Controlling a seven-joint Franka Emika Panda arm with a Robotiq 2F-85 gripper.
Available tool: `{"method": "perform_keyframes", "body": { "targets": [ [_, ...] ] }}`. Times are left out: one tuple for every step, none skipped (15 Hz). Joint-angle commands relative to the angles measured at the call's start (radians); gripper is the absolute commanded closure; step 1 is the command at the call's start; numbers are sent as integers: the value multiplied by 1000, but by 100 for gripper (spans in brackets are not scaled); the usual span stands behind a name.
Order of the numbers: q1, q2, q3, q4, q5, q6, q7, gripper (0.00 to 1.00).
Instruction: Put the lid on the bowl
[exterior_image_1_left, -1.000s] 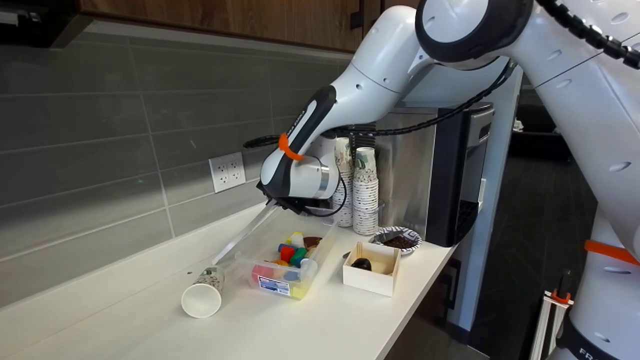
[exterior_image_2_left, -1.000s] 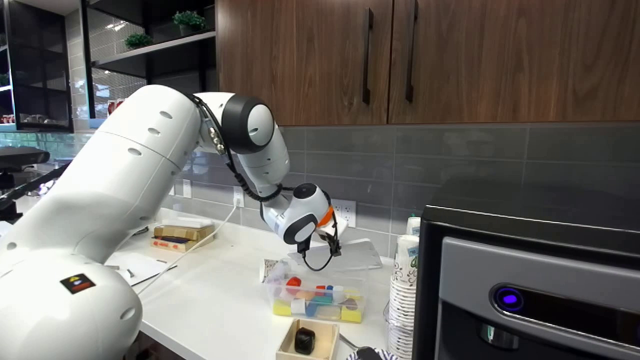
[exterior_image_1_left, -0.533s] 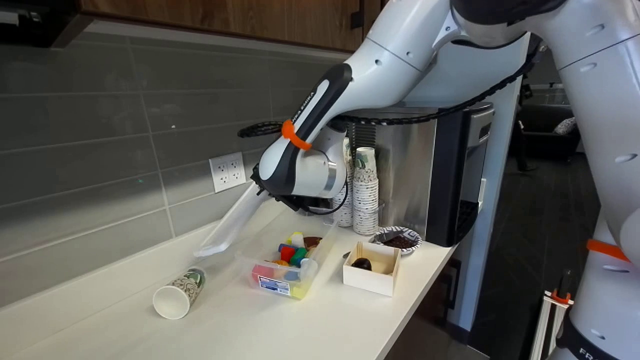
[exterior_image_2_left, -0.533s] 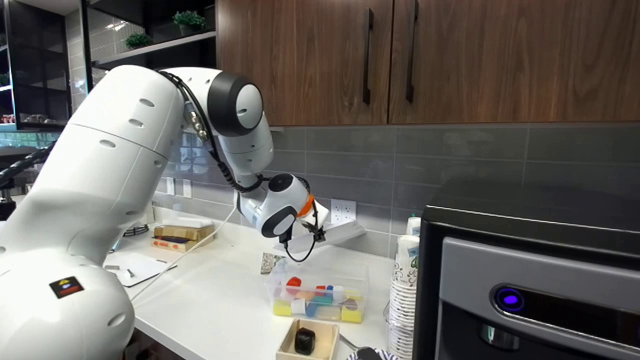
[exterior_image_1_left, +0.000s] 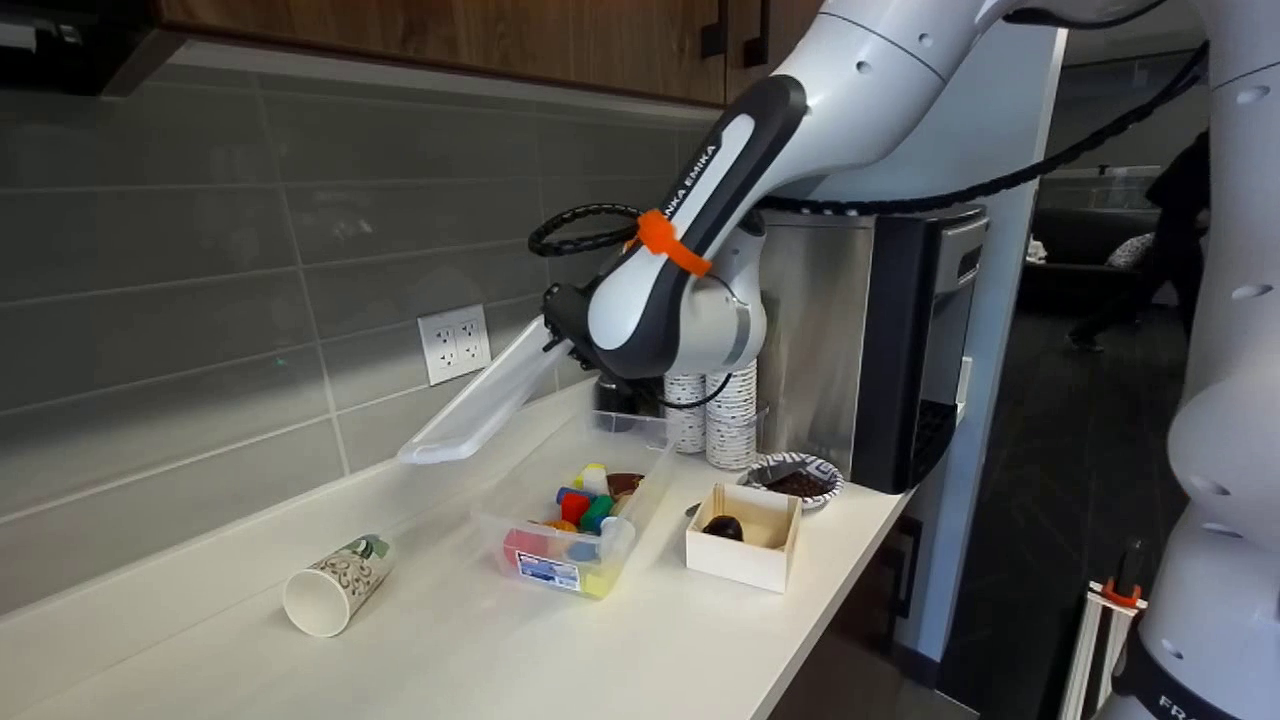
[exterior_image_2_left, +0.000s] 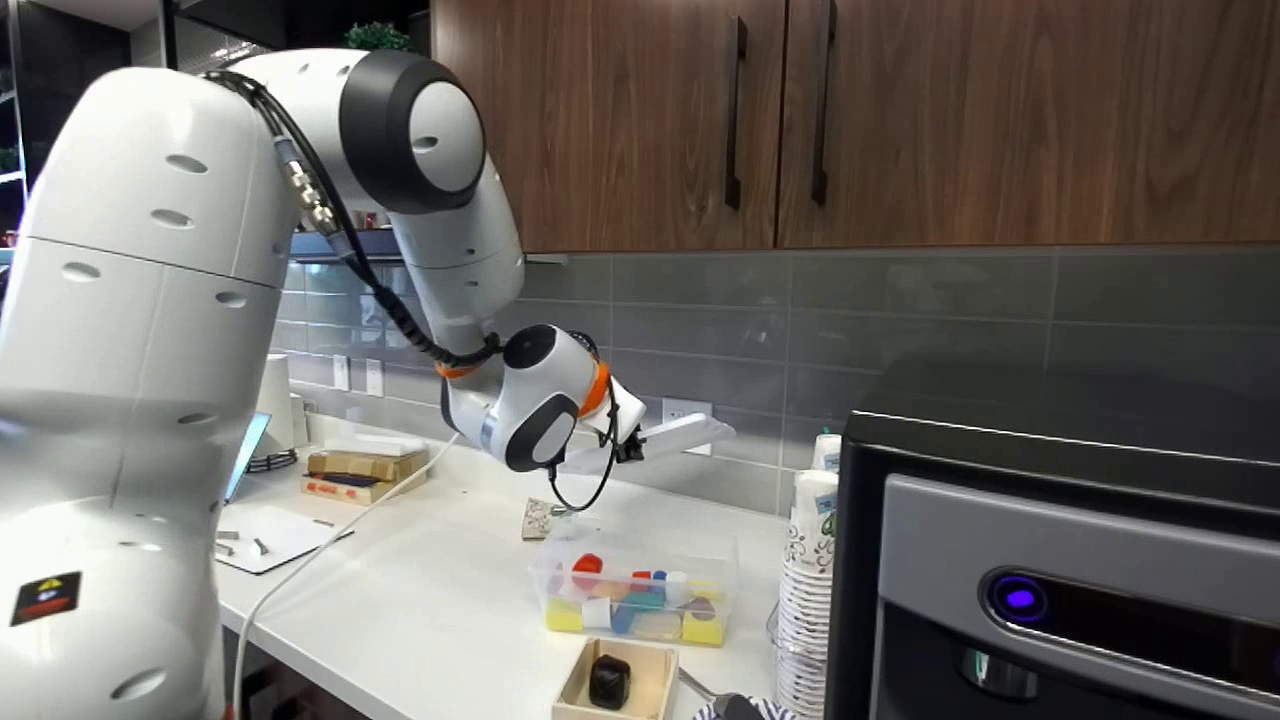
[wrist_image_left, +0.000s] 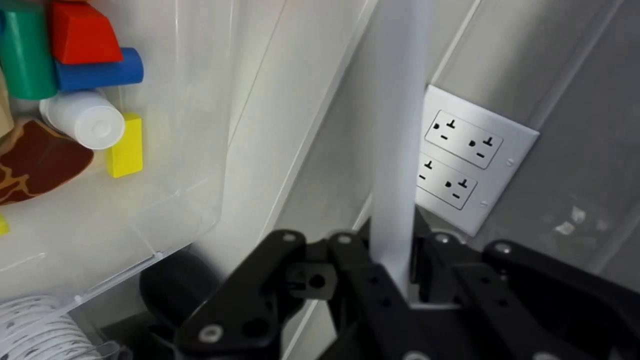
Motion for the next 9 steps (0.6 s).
{"method": "perform_keyframes", "body": {
  "targets": [
    [-175, -106, 104, -141, -210, 21, 263, 98],
    [-211, -117, 118, -167, -270, 25, 324, 98],
    [-247, -122, 131, -189, -337, 34, 385, 98],
    [-273, -141, 140, -220, -388, 40, 439, 98],
    [-301, -149, 144, -243, -446, 53, 488, 98],
    [-323, -160, 142, -269, -495, 70, 527, 98],
    [-343, -179, 141, -297, -543, 88, 570, 98],
    [-361, -190, 133, -318, -589, 106, 603, 98],
    [-375, -209, 125, -343, -627, 128, 634, 98]
  ]
}}
